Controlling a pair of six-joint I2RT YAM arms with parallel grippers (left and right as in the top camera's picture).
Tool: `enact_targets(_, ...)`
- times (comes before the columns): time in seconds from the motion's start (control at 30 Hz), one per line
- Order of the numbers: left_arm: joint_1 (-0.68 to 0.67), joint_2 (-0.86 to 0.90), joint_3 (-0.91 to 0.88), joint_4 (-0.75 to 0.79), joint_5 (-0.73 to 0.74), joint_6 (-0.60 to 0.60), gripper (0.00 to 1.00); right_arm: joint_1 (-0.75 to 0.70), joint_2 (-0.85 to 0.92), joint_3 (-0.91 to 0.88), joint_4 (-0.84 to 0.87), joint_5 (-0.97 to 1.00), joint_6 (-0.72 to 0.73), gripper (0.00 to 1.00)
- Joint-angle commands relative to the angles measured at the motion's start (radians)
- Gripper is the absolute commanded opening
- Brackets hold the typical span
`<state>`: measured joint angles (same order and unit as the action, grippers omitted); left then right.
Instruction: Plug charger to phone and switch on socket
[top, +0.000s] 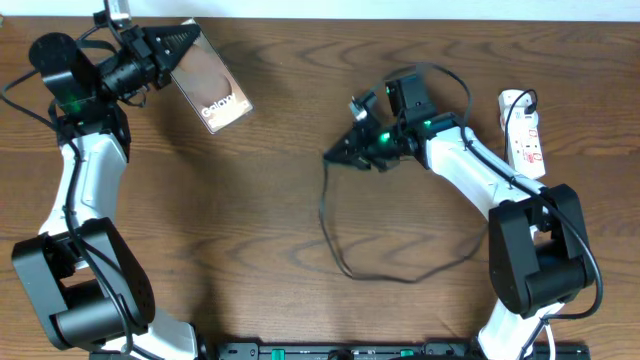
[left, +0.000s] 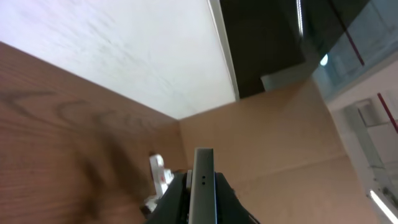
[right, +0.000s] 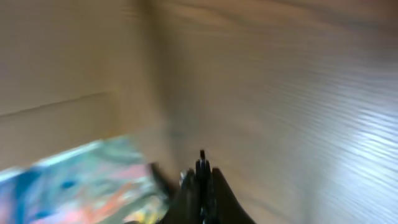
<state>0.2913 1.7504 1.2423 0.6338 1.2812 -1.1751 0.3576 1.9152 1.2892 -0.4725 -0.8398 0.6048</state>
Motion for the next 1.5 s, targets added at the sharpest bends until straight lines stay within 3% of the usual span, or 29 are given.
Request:
enact_targets(0.0,-0.002,-0.019,0.019,0.011,0.078,-0.008,0.07,-0.003,0.0,0.042,-0.116,0.386,-0.068,0.01)
enact_targets(0.33,-0.01,-0.019,0.018,0.011,0.16,0.026,0.07,0.005,0.001,0.085,-0.396,0.861,0.088,0.01)
enact_targets(0.53,-0.039,-0.019,0.017,0.011,0.165,0.056,0.07,0.024,0.001,0.077,-0.446,0.912,0.121,0.02)
enact_targets(0.57,-0.042,-0.019,0.017,0.011,0.161,0.056,0.07,0.028,0.001,0.076,-0.447,0.912,0.121,0.14)
enact_targets(0.6,-0.045,-0.019,0.017,0.011,0.159,0.056,0.07,0.031,0.001,0.076,-0.448,0.912,0.121,0.4)
enact_targets(0.63,-0.047,-0.019,0.017,0.011,0.159,0.056,0.07,0.034,0.001,0.076,-0.449,0.912,0.121,0.77)
enact_targets(0.67,-0.049,-0.019,0.017,0.011,0.159,0.056,0.07,0.037,0.001,0.076,-0.449,0.912,0.121,0.92)
enact_targets(0.7,-0.049,-0.019,0.017,0.011,0.159,0.056,0.07,0.039,0.001,0.076,-0.452,0.904,0.132,0.99)
enact_targets(0.97,-0.049,-0.019,0.017,0.011,0.159,0.057,0.07,0.071,0.001,0.032,-0.446,0.893,0.257,0.99)
enact_targets(1.27,-0.049,-0.019,0.016,0.011,0.159,0.057,0.07,0.108,0.001,-0.089,-0.306,0.892,0.379,0.99)
enact_targets(1.4,-0.049,-0.019,0.016,0.011,0.159,0.064,0.07,0.108,0.001,-0.099,-0.289,0.89,0.379,0.88)
enact_targets(1.47,-0.049,-0.019,0.016,0.011,0.159,0.064,0.08,0.108,0.001,-0.099,-0.281,0.89,0.379,0.72)
